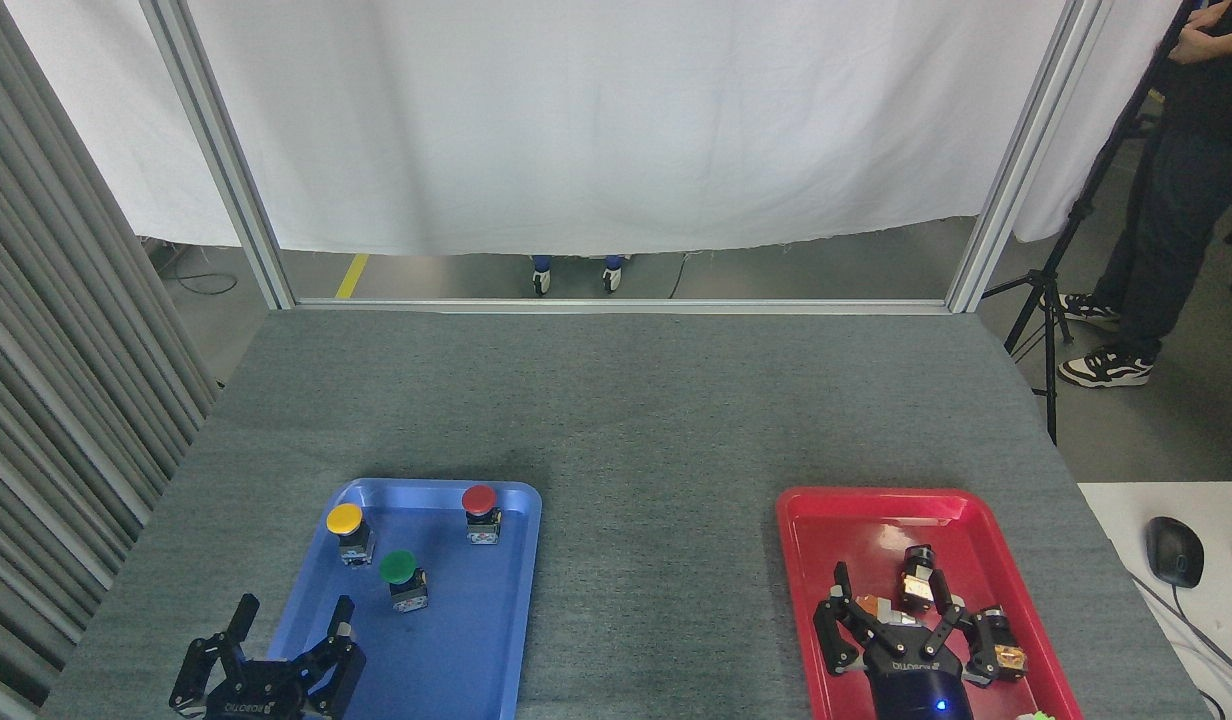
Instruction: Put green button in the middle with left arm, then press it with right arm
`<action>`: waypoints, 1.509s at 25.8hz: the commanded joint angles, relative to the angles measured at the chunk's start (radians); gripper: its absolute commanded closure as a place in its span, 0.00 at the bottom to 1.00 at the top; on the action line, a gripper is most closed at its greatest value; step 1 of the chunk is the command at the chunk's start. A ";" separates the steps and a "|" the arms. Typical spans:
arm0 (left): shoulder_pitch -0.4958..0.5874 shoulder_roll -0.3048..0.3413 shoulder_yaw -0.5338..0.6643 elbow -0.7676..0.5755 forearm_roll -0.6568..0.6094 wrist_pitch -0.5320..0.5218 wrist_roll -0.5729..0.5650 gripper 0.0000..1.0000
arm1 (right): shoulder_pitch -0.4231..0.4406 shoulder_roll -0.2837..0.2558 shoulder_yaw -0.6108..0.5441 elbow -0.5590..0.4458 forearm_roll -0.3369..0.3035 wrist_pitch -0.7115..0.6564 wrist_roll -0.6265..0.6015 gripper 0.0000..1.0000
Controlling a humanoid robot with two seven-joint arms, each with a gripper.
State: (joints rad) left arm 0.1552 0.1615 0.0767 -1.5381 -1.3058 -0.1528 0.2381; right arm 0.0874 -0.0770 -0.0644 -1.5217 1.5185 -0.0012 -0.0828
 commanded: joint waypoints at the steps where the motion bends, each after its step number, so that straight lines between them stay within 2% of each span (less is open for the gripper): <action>1: -0.003 0.001 0.000 0.001 0.000 -0.002 -0.005 0.01 | 0.000 -0.001 0.000 0.000 0.000 0.001 0.000 0.00; 21: -0.005 0.003 0.000 0.001 -0.004 -0.070 -0.002 0.01 | 0.000 -0.003 0.000 0.000 0.000 0.000 0.000 0.00; 39: 0.004 -0.004 0.000 -0.023 -0.007 -0.071 0.010 0.01 | 0.002 -0.003 0.000 -0.002 0.000 0.000 0.000 0.00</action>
State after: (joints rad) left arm 0.1607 0.1571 0.0753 -1.5609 -1.3134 -0.2244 0.2496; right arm 0.0880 -0.0787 -0.0643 -1.5225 1.5186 -0.0018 -0.0837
